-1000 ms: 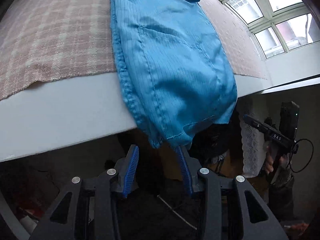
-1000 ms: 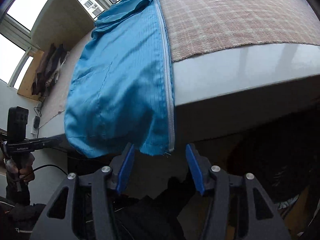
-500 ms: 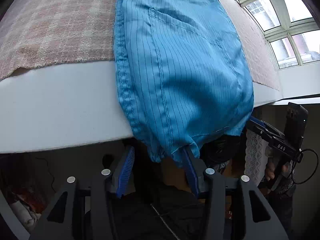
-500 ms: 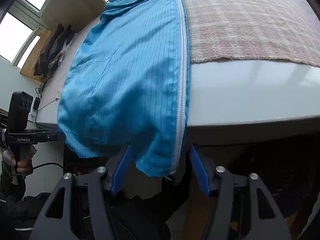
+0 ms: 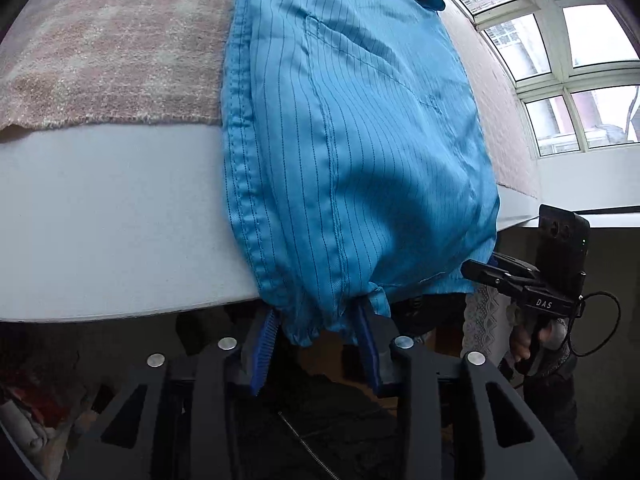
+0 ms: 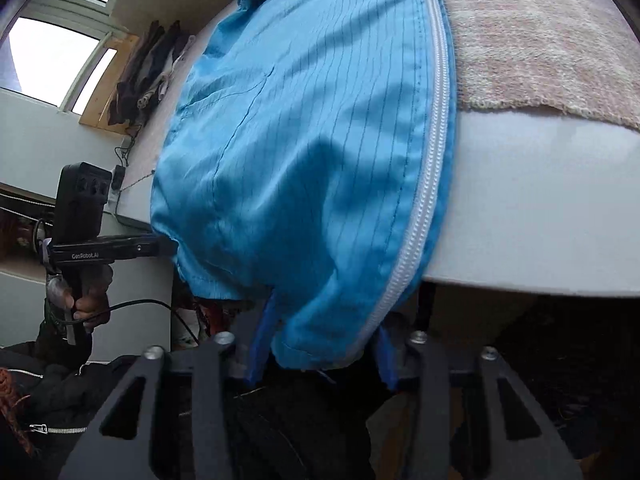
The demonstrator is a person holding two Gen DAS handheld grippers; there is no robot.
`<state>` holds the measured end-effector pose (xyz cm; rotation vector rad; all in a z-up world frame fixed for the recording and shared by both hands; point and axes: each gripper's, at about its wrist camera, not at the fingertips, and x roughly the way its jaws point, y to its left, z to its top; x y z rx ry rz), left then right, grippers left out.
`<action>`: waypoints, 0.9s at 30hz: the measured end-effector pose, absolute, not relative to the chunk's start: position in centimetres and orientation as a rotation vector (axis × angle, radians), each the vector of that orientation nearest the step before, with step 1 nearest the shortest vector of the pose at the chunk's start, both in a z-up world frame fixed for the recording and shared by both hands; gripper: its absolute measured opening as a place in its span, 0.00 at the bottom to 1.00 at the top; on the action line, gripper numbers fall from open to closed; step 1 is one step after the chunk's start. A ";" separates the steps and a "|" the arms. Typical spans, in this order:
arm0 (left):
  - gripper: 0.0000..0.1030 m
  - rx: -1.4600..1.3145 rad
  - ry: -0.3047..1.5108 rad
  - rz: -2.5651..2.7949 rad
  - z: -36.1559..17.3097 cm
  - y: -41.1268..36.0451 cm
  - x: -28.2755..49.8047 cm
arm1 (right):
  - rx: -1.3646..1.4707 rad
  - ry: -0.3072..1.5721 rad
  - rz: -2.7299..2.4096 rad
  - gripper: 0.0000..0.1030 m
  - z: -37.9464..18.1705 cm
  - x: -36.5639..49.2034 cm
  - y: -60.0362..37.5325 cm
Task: Fold clothes
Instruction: 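Pull the coat hem toward the bed edge with both tools, then fold the coat hem up over the body with both tools and release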
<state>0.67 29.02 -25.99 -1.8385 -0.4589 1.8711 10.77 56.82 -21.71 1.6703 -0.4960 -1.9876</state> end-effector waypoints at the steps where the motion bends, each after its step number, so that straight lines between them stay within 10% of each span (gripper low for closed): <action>1: 0.12 -1.821 -0.460 1.864 -25.8 29.0 0.8 | 1.659 -0.495 -1.981 0.26 -21.3 10.8 56.7; 5: 0.07 -1.762 -0.466 1.826 -24.3 28.6 1.1 | 1.608 -0.550 -1.985 0.08 -19.1 11.1 57.3; 14: 0.07 -1.640 -0.670 1.772 -18.5 24.3 -1.4 | 1.326 -0.855 -2.010 0.06 -12.1 10.9 60.0; 27: 0.10 -1.715 -0.497 2.022 -18.6 27.3 -19.2 | 1.490 -1.042 -1.931 0.08 -15.0 -8.0 62.5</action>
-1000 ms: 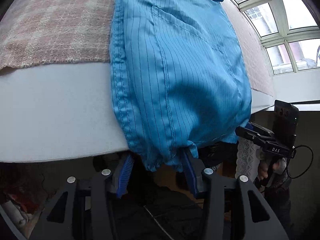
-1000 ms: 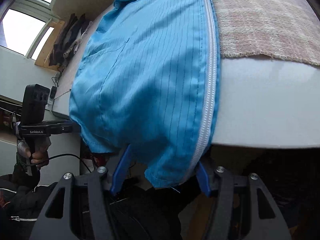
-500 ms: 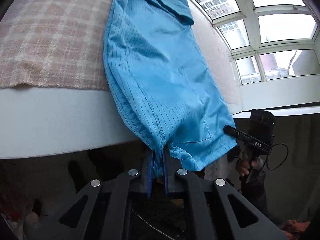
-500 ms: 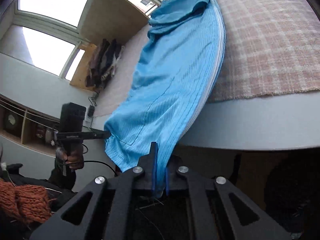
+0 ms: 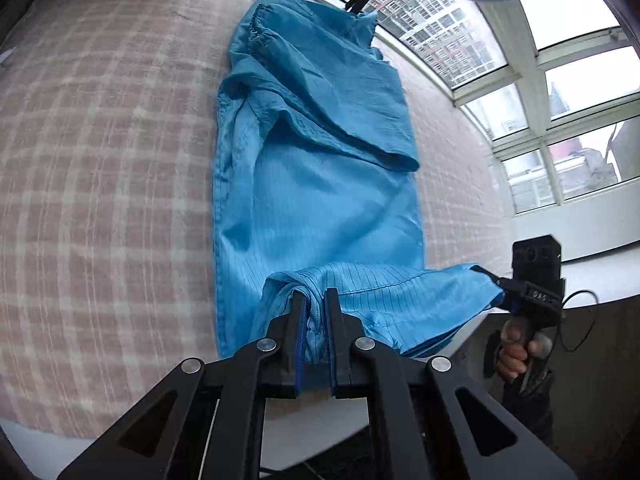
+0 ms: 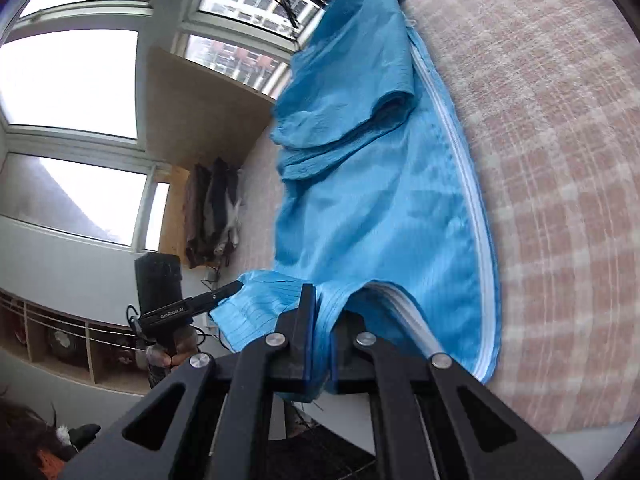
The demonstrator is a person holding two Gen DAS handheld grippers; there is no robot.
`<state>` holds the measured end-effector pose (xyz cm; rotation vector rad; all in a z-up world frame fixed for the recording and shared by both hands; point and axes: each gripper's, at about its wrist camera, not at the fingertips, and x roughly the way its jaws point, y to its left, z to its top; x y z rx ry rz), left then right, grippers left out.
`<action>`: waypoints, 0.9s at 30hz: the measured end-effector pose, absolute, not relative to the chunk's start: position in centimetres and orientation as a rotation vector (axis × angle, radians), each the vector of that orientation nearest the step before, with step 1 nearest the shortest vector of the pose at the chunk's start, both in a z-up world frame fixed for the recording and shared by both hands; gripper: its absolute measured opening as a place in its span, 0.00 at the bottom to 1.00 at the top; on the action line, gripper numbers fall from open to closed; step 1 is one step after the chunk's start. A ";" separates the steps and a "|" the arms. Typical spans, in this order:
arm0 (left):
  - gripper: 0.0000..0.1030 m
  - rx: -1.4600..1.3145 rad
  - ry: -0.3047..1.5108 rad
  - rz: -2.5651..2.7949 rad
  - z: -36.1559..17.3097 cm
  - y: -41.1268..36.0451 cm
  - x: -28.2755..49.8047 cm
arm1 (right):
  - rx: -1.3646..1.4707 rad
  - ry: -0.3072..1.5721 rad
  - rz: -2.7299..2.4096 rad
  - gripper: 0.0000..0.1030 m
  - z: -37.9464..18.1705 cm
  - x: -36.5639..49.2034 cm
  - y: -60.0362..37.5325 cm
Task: Fold clothes
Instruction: 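Fold the coat hem up over the body with both tools and release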
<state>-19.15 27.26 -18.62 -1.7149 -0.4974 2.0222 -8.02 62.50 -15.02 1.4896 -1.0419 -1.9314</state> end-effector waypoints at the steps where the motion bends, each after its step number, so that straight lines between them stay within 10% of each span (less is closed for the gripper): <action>1: 0.11 -1.744 -0.507 2.032 -19.1 27.4 -20.3 | 1.551 -1.034 -1.923 0.10 -15.8 -9.8 62.5; 3: 0.16 -1.774 -0.548 2.054 -19.4 27.1 -21.9 | 1.600 -1.043 -1.906 0.12 -16.4 -12.1 62.9; 8: 0.33 -1.733 -0.617 2.117 -17.9 25.3 -23.0 | 1.566 -1.012 -1.952 0.64 -14.4 -13.9 65.4; 19: 0.46 -1.640 -0.368 2.113 -15.9 25.2 -22.7 | 1.504 -0.130 -2.230 0.64 -12.4 -14.5 60.0; 27: 0.43 -1.669 -0.111 2.072 -20.0 27.9 -23.2 | 1.621 -0.266 -2.244 0.53 -17.1 -16.6 59.6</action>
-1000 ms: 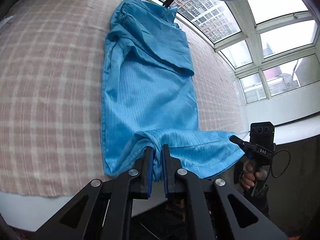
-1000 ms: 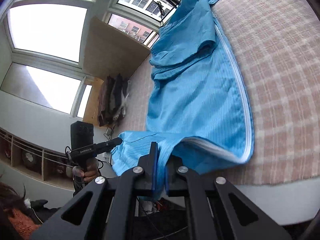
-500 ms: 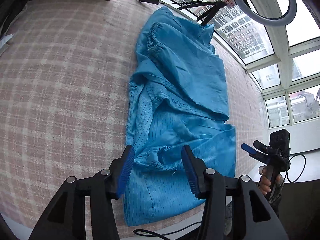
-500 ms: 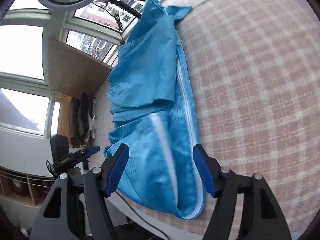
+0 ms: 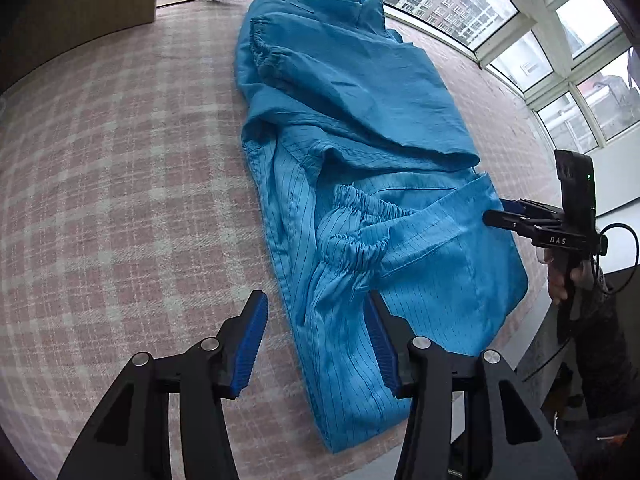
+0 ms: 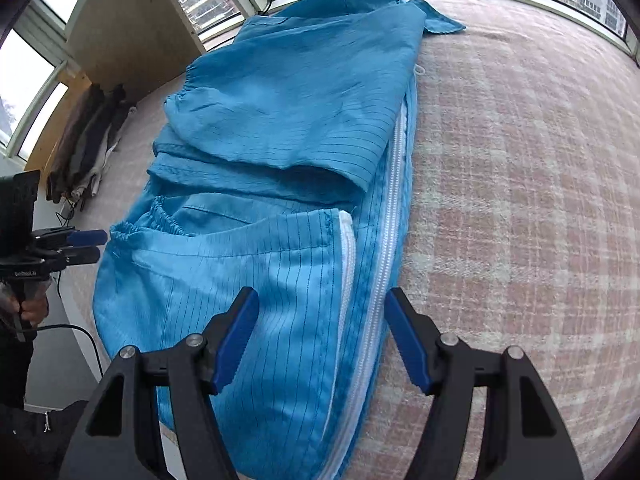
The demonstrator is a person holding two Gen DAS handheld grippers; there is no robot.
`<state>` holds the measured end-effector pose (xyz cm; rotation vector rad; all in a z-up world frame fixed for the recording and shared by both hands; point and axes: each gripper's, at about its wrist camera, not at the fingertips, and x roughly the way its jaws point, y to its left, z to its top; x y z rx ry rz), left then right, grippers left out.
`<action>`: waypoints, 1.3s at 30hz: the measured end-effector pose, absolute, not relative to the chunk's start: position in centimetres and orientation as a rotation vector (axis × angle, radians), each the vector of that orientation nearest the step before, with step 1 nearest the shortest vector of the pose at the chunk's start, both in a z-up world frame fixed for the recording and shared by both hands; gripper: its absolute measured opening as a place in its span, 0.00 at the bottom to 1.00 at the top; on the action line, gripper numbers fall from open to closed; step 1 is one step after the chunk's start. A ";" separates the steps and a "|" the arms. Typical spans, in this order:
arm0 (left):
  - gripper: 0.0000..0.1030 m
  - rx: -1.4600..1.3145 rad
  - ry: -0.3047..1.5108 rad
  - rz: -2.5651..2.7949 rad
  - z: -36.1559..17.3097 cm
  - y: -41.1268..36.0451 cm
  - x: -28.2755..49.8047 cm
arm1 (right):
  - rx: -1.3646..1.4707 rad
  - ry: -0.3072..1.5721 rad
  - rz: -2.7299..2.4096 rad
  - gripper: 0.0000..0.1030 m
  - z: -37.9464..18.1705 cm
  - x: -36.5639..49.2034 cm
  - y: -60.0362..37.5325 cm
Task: Fold clothes
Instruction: 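Fold the coat hem up over the body with both tools and release, then grasp the folded coat edge with both tools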
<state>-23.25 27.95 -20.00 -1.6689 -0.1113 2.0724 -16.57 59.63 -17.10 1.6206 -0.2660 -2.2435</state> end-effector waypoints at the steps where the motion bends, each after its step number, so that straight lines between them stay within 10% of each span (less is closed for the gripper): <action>1: 0.34 -1.667 -0.102 2.058 -20.4 28.4 -23.5 | 1.626 -0.279 -2.239 0.35 -17.1 -16.5 59.8; 3: 0.10 -1.667 -0.087 2.030 -20.9 29.1 -24.0 | 1.633 -0.301 -2.231 0.24 -17.0 -16.5 60.0; 8: 0.10 -1.643 -0.039 2.050 -21.6 29.7 -25.5 | 1.652 -0.311 -2.241 0.11 -16.9 -16.9 60.5; 20: 0.26 -1.630 -0.034 2.057 -19.0 26.4 -23.4 | 1.620 -0.170 -2.326 0.44 -12.4 -12.0 61.1; 34: 0.33 -1.710 0.020 1.941 -20.9 26.1 -14.1 | 1.665 -0.077 -2.200 0.45 -15.9 -4.5 60.0; 39: 0.33 -1.586 0.111 2.053 -18.0 26.8 -11.3 | 1.496 0.223 -2.303 0.45 -12.9 -2.0 57.2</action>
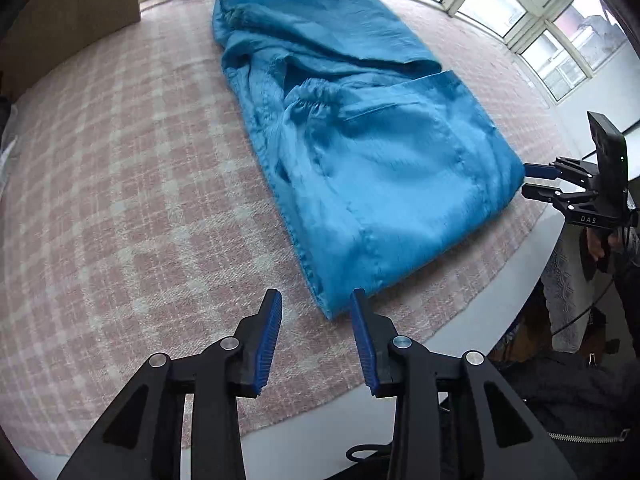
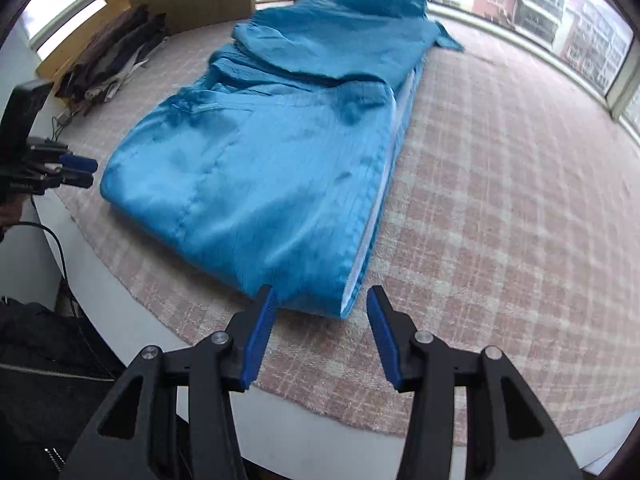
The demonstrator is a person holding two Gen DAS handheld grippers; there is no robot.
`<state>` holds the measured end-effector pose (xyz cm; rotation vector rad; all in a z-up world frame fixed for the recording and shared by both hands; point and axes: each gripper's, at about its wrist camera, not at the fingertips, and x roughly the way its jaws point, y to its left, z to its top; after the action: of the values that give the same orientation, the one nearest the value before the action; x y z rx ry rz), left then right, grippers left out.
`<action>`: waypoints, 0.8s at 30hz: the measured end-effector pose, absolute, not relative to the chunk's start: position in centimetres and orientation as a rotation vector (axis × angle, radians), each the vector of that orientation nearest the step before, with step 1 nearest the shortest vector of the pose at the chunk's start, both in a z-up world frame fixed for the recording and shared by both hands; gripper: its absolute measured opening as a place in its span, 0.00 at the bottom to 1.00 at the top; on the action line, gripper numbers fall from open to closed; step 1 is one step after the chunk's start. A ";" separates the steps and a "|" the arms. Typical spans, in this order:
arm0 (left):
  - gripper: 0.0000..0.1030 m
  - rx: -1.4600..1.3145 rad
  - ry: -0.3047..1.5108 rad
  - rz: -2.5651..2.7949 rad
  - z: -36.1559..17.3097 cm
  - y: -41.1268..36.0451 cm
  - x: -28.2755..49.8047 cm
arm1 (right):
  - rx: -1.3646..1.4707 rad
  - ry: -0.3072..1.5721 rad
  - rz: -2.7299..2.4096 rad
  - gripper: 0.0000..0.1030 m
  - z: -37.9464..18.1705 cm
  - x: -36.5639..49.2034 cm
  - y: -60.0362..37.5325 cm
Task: Fold clothes
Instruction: 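Grasp the folded coat edge with both tools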
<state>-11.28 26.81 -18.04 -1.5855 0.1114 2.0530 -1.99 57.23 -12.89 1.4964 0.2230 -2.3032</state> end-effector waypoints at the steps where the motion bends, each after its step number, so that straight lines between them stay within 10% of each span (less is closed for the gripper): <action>1: 0.34 -1.542 0.108 2.047 -17.3 27.2 -10.9 | 1.439 0.262 -2.294 0.45 -12.2 -1.5 56.4; 24: 0.51 -1.429 0.637 1.839 -21.0 34.3 -9.6 | 1.417 0.809 -1.969 0.60 -16.3 -1.7 50.5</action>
<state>-9.61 34.31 -21.03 -1.4286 0.6367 1.8393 -1.73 50.46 -16.31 1.4170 0.8085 -1.9688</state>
